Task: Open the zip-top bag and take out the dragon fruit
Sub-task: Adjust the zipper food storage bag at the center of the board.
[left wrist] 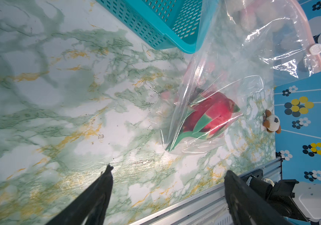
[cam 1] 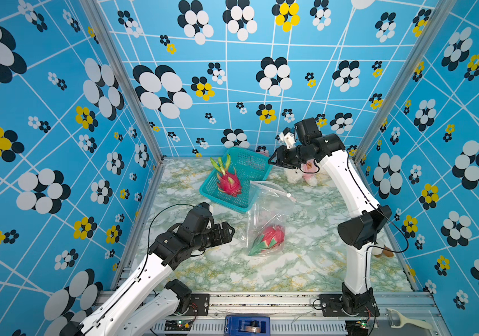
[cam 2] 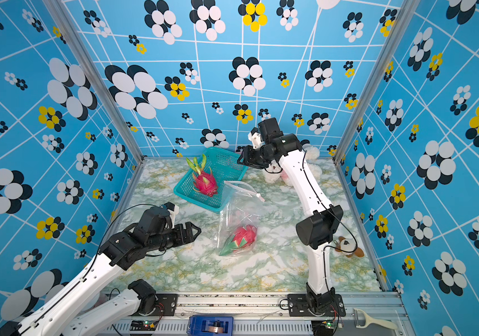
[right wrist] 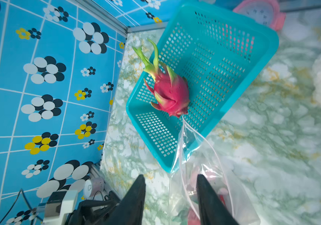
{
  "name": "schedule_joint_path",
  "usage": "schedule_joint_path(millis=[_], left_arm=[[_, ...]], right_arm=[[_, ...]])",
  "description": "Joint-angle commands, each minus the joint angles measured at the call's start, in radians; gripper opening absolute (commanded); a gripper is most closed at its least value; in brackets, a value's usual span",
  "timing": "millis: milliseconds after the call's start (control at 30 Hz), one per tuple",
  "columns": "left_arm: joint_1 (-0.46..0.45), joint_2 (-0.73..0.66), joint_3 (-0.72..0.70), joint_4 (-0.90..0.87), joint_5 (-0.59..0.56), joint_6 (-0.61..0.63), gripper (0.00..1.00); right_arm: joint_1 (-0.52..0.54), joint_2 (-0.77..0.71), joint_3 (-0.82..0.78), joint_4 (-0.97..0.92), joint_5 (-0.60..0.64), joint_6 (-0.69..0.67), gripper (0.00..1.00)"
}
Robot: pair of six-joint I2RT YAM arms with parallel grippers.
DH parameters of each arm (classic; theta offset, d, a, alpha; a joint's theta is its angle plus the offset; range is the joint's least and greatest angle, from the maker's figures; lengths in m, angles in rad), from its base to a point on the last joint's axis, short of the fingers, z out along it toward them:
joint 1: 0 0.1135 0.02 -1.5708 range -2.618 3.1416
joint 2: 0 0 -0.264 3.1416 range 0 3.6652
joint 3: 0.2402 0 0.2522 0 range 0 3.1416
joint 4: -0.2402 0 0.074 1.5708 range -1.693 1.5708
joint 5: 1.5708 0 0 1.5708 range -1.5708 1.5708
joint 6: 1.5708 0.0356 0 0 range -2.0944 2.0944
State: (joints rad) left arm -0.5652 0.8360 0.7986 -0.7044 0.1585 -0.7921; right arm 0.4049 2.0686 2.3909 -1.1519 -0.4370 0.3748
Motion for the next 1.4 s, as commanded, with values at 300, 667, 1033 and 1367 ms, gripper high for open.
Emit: schedule_joint_path(millis=[300, 667, 1033, 1367], left_arm=[[-0.156, 0.061, -0.082, 0.107, 0.012, -0.152, 0.90], [-0.280, 0.136, -0.132, 0.185, -0.034, -0.205, 0.89], [-0.328, 0.340, -0.156, 0.400, 0.036, -0.225, 0.90], [-0.357, 0.627, 0.041, 0.434, 0.073, -0.114, 0.89]], right_arm=[[0.013, 0.129, 0.006, -0.223, -0.085, -0.069, 0.25], [0.035, 0.161, -0.045, -0.258, -0.065, -0.087, 0.12], [0.041, -0.068, -0.459, -0.198, -0.065, -0.139, 0.22], [0.034, -0.419, -1.081, -0.019, -0.049, -0.100, 0.31]])
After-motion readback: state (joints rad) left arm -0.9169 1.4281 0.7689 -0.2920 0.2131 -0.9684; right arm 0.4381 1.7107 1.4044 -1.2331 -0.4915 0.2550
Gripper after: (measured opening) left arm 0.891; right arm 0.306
